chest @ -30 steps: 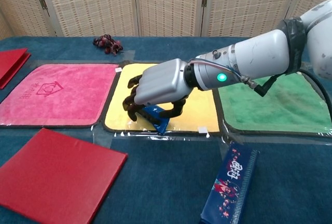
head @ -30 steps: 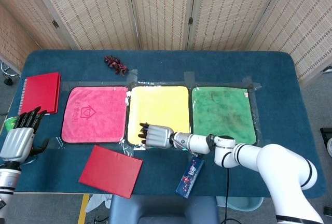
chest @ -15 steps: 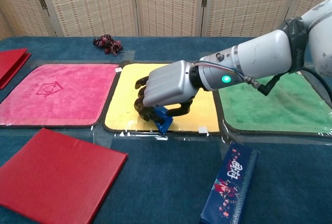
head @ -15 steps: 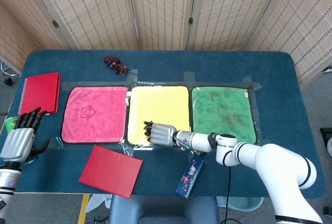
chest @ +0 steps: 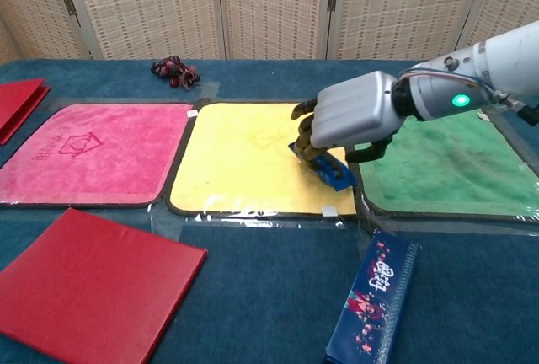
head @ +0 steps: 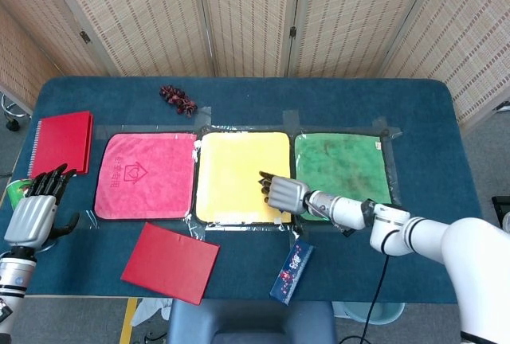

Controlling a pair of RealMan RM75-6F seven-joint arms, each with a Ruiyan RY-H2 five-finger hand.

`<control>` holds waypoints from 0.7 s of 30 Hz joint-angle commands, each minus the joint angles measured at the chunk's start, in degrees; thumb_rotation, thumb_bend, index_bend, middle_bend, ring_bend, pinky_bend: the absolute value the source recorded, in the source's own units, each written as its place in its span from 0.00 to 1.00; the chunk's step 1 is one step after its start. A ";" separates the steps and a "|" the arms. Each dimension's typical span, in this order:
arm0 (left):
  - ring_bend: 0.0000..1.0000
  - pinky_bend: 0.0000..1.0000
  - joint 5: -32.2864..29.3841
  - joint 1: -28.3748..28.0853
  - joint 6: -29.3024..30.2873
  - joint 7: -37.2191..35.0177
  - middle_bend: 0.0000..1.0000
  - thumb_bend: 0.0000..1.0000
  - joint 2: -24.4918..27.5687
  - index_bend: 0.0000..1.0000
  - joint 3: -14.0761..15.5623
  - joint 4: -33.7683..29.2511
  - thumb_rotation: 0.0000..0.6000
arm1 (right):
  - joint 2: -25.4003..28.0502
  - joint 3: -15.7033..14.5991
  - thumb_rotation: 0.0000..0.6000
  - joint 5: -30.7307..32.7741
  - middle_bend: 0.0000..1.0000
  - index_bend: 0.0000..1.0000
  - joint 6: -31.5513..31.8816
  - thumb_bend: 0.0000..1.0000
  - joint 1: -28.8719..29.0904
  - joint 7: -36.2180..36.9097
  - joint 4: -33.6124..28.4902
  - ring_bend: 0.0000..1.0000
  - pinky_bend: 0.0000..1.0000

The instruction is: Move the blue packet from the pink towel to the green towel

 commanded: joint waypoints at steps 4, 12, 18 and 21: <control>0.00 0.01 0.05 0.08 -0.10 -0.40 0.00 0.43 -0.06 0.00 -0.05 0.17 1.00 | 7.50 -0.87 1.00 1.05 0.23 0.31 3.34 0.58 -3.80 -6.59 -6.21 0.17 0.03; 0.00 0.01 0.37 0.37 0.14 -0.79 0.00 0.43 0.15 0.00 -0.06 -0.44 1.00 | 6.09 2.46 1.00 2.83 0.14 0.23 6.10 0.58 -4.81 -5.28 -9.31 0.17 0.02; 0.00 0.01 0.07 0.94 0.08 -1.27 0.00 0.43 0.58 0.00 0.21 -0.72 1.00 | 0.62 4.06 1.00 5.84 0.06 0.14 0.46 0.58 -3.45 -7.24 -7.31 0.13 0.00; 0.00 0.01 0.12 1.19 0.16 -1.48 0.00 0.43 0.77 0.00 0.33 -0.70 1.00 | -1.17 4.27 1.00 6.67 0.05 0.13 -1.42 0.58 -3.11 -9.03 -6.13 0.11 0.00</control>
